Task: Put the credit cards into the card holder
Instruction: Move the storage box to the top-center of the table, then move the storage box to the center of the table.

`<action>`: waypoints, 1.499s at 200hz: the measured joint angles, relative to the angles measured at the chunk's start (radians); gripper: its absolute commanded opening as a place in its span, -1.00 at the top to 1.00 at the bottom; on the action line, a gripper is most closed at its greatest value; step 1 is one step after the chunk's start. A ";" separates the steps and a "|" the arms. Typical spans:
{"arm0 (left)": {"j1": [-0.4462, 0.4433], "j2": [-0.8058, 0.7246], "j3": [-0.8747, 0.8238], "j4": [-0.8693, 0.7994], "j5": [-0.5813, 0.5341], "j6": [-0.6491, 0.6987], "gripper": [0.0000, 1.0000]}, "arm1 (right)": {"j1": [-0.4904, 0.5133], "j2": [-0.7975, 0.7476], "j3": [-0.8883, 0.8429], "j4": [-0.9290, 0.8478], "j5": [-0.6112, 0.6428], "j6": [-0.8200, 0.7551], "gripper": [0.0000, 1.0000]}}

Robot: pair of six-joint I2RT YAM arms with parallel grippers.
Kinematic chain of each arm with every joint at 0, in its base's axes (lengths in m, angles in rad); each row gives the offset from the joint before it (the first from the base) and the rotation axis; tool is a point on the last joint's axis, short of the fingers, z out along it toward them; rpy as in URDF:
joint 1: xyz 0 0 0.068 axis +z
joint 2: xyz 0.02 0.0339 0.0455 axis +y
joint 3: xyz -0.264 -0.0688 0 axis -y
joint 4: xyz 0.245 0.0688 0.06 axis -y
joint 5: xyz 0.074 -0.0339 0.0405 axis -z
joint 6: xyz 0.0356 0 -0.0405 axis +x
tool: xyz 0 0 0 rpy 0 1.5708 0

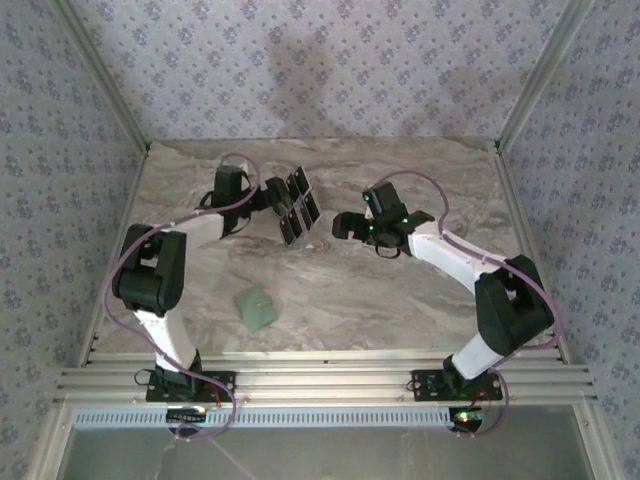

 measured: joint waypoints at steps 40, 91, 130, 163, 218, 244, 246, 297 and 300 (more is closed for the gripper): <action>0.076 0.093 0.132 0.019 0.031 -0.060 -0.99 | 0.000 0.088 0.106 0.016 -0.031 0.000 -0.93; 0.086 0.261 0.208 0.043 0.071 -0.166 -1.00 | 0.000 0.216 0.233 0.082 -0.081 0.004 -0.92; 0.078 0.304 0.251 0.060 0.077 -0.218 -0.99 | 0.000 0.283 0.261 0.115 -0.111 0.017 -0.91; 0.054 0.321 0.273 0.092 0.079 -0.244 -0.99 | 0.003 0.308 0.264 0.124 -0.121 0.030 -0.92; 0.016 0.347 0.275 0.117 0.075 -0.267 -0.99 | 0.006 0.319 0.266 0.135 -0.130 0.050 -0.91; 0.002 0.347 0.275 0.120 0.074 -0.274 -1.00 | 0.008 0.319 0.266 0.138 -0.130 0.053 -0.90; 0.000 0.347 0.275 0.121 0.074 -0.274 -1.00 | 0.008 0.319 0.266 0.138 -0.130 0.054 -0.90; -0.044 0.347 0.257 0.171 0.069 -0.296 -1.00 | 0.008 0.319 0.257 0.149 -0.121 0.056 -0.89; -0.047 0.347 0.254 0.173 0.068 -0.298 -0.99 | 0.008 0.319 0.255 0.150 -0.118 0.057 -0.88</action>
